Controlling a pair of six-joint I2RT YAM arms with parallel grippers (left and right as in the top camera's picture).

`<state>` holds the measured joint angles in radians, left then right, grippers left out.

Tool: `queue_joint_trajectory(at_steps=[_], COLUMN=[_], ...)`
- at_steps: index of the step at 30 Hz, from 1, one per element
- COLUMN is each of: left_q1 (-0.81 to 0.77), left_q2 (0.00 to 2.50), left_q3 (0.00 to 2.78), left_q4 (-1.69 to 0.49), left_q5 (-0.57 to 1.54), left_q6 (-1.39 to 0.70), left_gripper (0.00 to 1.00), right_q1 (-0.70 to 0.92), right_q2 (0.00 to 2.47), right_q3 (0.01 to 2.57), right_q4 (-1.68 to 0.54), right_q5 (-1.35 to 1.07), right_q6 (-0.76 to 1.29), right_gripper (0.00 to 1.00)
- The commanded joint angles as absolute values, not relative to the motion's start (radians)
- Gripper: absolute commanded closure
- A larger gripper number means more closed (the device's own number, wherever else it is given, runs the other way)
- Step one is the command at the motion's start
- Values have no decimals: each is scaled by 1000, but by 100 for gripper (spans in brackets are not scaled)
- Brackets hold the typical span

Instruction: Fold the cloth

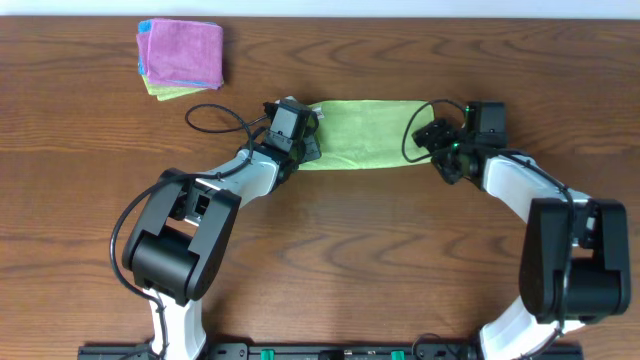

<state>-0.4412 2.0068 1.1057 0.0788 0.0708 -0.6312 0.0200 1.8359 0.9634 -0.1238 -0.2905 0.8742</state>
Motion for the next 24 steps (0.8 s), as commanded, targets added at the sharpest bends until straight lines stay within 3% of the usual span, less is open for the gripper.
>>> queue_joint_trajectory(at_steps=[1, 8, 17, 24], left_q1=[-439, -439, -439, -438], left_q2=[2012, 2012, 2012, 2012], left_q3=[1124, 1124, 1124, 1124], left_q4=[71, 70, 33, 30], left_q5=[53, 52, 52, 72], left_q6=[-628, -624, -598, -598], left_gripper=[94, 94, 94, 94], right_q1=[43, 49, 57, 99], right_q2=[1861, 1934, 1954, 1927], right_q3=[966, 966, 966, 968], right_q4=[-120, -93, -17, -1], right_q5=[-275, -232, -186, -246], right_q6=[887, 885, 741, 612], right_gripper=[22, 33, 97, 99])
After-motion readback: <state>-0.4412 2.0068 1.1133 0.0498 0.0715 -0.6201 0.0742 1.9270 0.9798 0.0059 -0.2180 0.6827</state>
